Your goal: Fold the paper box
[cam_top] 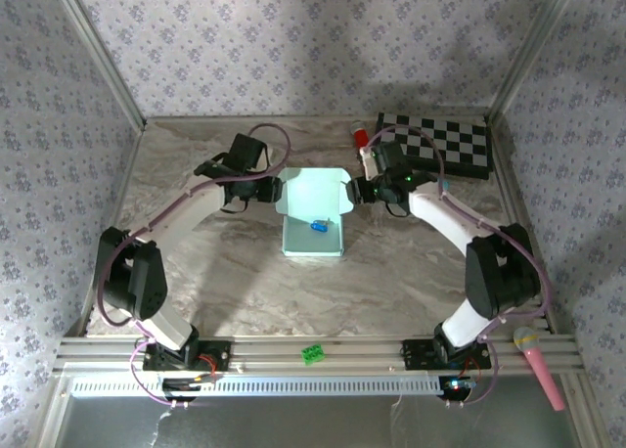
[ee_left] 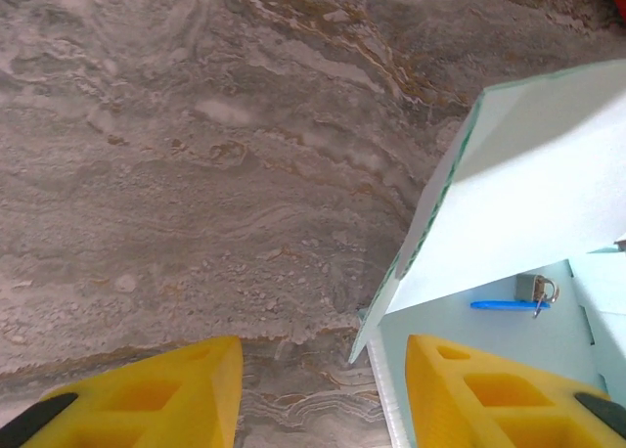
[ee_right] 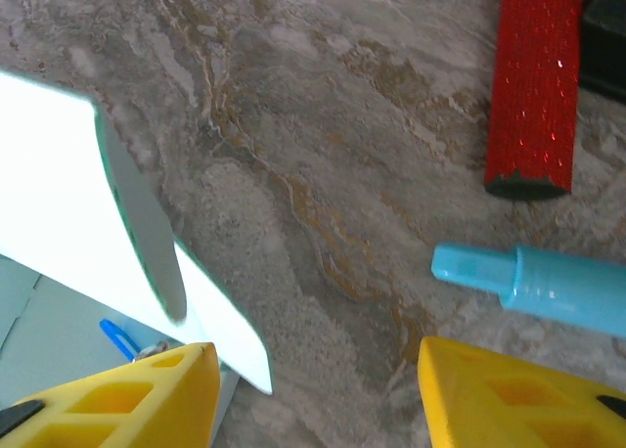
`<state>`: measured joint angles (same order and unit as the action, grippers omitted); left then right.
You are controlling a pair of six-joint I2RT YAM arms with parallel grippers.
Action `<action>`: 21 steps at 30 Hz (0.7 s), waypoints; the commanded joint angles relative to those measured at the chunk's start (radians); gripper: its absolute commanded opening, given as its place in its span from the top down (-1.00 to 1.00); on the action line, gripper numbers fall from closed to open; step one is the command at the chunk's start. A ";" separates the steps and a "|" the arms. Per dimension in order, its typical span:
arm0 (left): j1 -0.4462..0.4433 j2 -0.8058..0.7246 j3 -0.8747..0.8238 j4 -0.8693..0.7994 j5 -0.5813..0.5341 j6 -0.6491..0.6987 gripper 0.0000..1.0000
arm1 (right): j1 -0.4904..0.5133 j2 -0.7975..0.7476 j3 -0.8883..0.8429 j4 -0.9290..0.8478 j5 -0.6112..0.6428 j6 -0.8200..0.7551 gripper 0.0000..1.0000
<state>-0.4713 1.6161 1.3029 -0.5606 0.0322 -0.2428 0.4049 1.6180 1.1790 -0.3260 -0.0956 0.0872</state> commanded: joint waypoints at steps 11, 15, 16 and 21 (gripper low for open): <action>0.026 0.080 0.033 0.053 0.080 0.065 0.09 | -0.010 0.103 0.108 -0.042 -0.122 -0.094 -0.08; 0.025 0.088 0.041 0.054 0.100 0.063 0.10 | -0.005 0.103 0.109 -0.038 -0.156 -0.112 -0.07; 0.025 0.092 0.045 0.052 0.101 0.063 0.12 | -0.006 0.107 0.110 -0.041 -0.159 -0.115 -0.08; 0.025 0.107 0.056 0.045 0.120 0.060 0.14 | -0.012 0.134 0.129 -0.051 -0.197 -0.130 -0.07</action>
<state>-0.4496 1.7100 1.3212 -0.5194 0.1219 -0.1978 0.3969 1.7271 1.2690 -0.3424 -0.2489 -0.0166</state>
